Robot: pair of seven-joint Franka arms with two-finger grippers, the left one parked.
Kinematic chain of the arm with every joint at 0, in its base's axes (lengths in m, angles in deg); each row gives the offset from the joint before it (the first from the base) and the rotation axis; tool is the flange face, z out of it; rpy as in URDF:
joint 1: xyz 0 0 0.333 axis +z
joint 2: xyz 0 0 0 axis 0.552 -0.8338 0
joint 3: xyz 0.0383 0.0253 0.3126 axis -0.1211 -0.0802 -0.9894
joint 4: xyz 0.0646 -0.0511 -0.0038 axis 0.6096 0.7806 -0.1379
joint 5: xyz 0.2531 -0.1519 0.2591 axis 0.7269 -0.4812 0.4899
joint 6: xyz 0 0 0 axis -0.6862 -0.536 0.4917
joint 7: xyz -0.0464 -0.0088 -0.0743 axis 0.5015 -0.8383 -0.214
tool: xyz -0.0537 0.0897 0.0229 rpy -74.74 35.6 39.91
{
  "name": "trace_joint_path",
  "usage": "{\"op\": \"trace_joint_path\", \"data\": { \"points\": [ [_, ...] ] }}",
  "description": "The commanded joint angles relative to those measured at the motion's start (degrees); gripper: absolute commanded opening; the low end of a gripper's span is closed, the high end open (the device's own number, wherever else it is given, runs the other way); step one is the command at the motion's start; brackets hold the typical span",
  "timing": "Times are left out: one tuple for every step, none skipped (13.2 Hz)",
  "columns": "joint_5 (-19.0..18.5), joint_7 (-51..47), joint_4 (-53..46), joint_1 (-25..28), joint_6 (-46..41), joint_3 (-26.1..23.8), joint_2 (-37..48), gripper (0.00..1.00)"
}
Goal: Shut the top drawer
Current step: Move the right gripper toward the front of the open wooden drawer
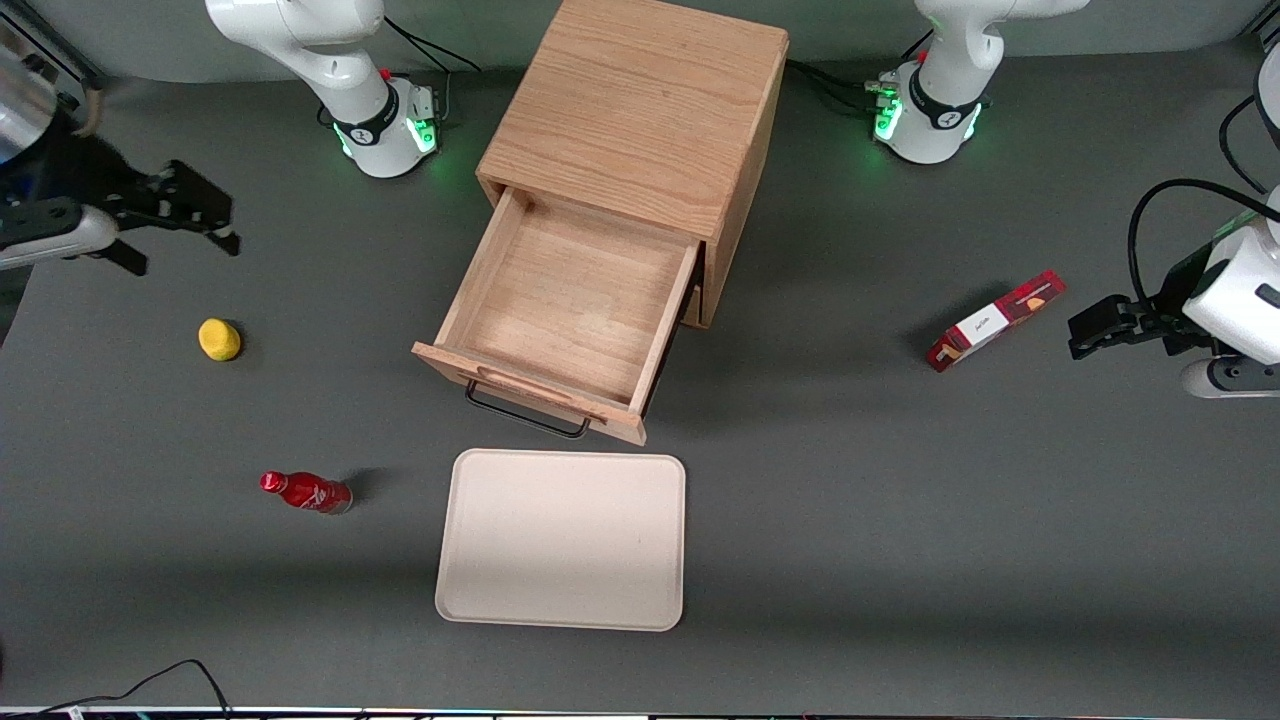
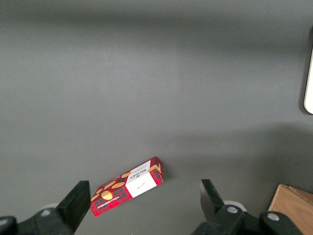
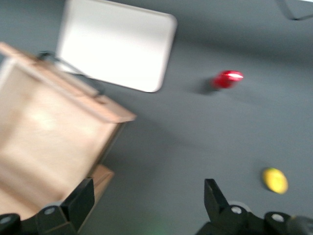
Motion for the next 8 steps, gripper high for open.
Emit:
{"op": "trace_joint_path", "data": {
  "points": [
    [6.65, 1.17, -3.12, 0.03, 0.21, -0.44, -4.06, 1.0],
    [6.74, 1.34, -3.9, 0.12, 1.0, -0.79, -4.94, 1.0],
    [6.4, 1.34, -5.22, 0.12, 1.0, -2.01, -6.08, 1.0],
    [3.52, 1.61, -6.8, 0.38, 1.09, -4.11, -7.66, 1.0],
    [-2.6, 4.57, -9.77, 0.82, 1.18, -7.26, -10.2, 1.0],
    [-7.62, 13.65, -12.76, 0.74, 0.92, -9.82, -13.1, 1.0],
    [-8.37, 22.96, -15.22, 0.56, 0.57, -10.28, -15.65, 1.0],
    [-7.68, 26.1, -17.08, 0.22, 0.13, -10.37, -18.11, 1.0]
  ]
}}
